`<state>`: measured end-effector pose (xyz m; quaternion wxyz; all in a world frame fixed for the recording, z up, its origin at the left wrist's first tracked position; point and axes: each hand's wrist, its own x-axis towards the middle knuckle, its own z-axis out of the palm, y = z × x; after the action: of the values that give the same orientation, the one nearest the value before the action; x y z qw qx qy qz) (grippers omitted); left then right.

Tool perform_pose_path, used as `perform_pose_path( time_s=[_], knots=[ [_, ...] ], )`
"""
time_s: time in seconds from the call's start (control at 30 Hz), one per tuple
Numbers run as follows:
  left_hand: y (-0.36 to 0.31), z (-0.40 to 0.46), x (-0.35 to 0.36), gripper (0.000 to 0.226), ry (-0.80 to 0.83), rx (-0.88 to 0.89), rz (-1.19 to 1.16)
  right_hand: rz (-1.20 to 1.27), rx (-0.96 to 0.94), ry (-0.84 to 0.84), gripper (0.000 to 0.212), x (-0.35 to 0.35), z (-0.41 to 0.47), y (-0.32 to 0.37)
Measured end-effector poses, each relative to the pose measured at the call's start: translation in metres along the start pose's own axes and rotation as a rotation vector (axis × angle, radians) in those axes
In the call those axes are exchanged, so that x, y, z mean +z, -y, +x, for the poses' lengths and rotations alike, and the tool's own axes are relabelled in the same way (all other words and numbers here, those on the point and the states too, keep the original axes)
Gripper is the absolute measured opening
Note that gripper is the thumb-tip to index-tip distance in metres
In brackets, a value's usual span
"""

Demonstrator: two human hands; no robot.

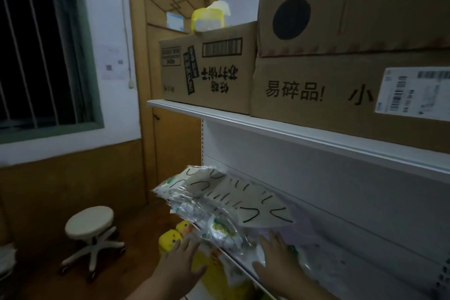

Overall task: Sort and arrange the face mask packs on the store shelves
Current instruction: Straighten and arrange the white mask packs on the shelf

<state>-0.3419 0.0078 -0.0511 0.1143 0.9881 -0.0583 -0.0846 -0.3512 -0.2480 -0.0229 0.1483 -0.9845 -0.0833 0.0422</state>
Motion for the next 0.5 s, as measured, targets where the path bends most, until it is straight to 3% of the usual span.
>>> perform_pose_path(
  time_s=[0.5],
  knots=[
    [0.063, 0.157, -0.062, 0.07, -0.032, -0.026, -0.063, 0.065, 0.016, 0.032, 0.07, 0.005, 0.19, 0.026]
  ],
)
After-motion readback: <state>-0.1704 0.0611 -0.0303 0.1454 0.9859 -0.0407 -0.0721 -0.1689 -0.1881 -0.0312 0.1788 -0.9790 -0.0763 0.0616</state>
